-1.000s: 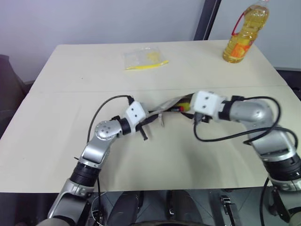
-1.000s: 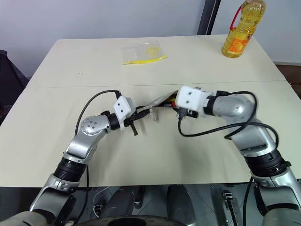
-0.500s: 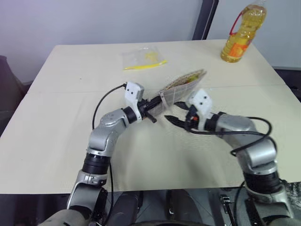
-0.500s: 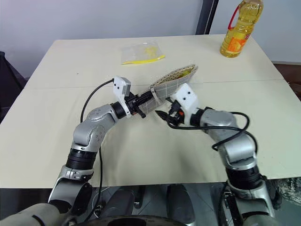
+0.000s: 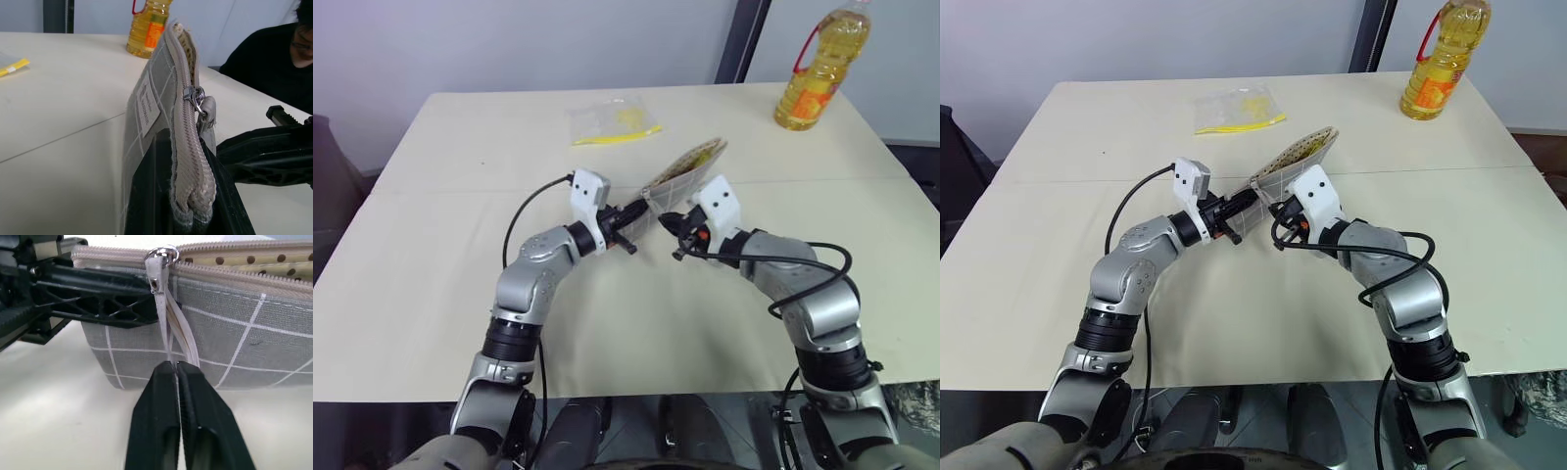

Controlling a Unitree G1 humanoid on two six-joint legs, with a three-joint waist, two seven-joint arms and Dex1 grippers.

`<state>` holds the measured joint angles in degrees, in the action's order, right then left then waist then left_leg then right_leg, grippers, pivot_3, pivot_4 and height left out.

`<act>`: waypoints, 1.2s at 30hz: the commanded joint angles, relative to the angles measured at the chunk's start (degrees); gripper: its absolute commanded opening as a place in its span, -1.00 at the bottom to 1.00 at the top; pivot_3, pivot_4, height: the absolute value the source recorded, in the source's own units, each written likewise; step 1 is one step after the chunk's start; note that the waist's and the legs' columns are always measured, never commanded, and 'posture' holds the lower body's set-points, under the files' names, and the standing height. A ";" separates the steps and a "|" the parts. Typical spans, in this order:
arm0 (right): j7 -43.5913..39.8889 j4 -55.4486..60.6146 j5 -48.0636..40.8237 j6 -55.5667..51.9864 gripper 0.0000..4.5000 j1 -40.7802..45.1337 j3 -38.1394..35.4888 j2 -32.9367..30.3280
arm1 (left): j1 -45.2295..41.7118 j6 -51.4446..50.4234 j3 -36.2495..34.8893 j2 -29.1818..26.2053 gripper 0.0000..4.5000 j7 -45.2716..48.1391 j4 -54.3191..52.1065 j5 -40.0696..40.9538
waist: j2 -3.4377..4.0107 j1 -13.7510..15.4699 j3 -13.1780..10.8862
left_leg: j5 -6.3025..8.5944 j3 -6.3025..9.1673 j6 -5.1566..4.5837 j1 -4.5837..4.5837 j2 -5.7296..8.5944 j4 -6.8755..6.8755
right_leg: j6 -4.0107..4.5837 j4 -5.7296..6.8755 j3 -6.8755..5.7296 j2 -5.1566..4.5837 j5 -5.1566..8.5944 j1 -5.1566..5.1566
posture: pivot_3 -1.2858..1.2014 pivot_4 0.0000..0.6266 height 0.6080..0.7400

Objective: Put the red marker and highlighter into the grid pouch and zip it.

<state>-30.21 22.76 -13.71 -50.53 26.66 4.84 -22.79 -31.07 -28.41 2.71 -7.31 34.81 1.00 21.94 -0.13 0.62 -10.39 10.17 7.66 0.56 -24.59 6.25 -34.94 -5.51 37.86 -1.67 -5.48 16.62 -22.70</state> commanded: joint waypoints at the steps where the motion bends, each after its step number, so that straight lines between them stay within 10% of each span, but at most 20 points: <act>1: 0.50 0.78 -1.80 -0.05 -0.99 1.70 -2.72 0.05 | 0.15 1.24 0.13 -0.14 -1.00 -0.10 -2.11 0.21 | 0.00 0.01 0.00 | 0.00 0.00 0.00 0.00 0.00 0.00 | 0.00 0.00 0.00 0.00 0.00 0.00 | 0.03 -0.52 1.00; 27: 2.45 -14.58 9.39 12.66 -0.99 4.05 -7.76 -18.72 | 5.65 7.97 3.07 -12.51 -1.00 6.35 -1.65 -4.89 | 0.02 -1.41 0.01 | 0.00 -0.08 0.00 0.03 -0.05 0.13 | 0.02 -0.02 0.05 -0.01 0.01 -0.03 | 0.03 -0.52 1.00; 30: 0.00 -13.01 6.72 10.33 -0.59 3.07 -8.52 -17.98 | 6.34 7.31 3.02 -13.19 -1.00 6.65 -2.48 -4.10 | 0.02 -1.41 0.01 | 0.00 -0.07 0.00 0.08 -0.06 0.16 | 0.02 -0.02 0.05 0.00 0.01 -0.01 | 0.03 -0.52 1.00; 36: -5.51 -10.90 3.52 11.89 0.78 -1.74 -10.56 -20.41 | 10.51 2.11 1.28 -16.64 0.14 7.89 -9.24 -0.83 | 0.04 -1.17 -0.01 | 0.00 -0.07 -0.01 0.04 -0.05 0.19 | 0.02 -0.02 0.07 -0.01 0.01 -0.05 | 0.03 -0.52 1.00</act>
<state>-34.49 8.94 -9.05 -39.99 25.08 -3.13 -41.68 -20.61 -25.61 5.78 -22.92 42.29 -3.67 19.47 -0.09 -0.55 -10.40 10.17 7.59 0.56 -24.57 6.21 -34.76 -5.49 37.84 -1.60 -5.50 16.63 -22.76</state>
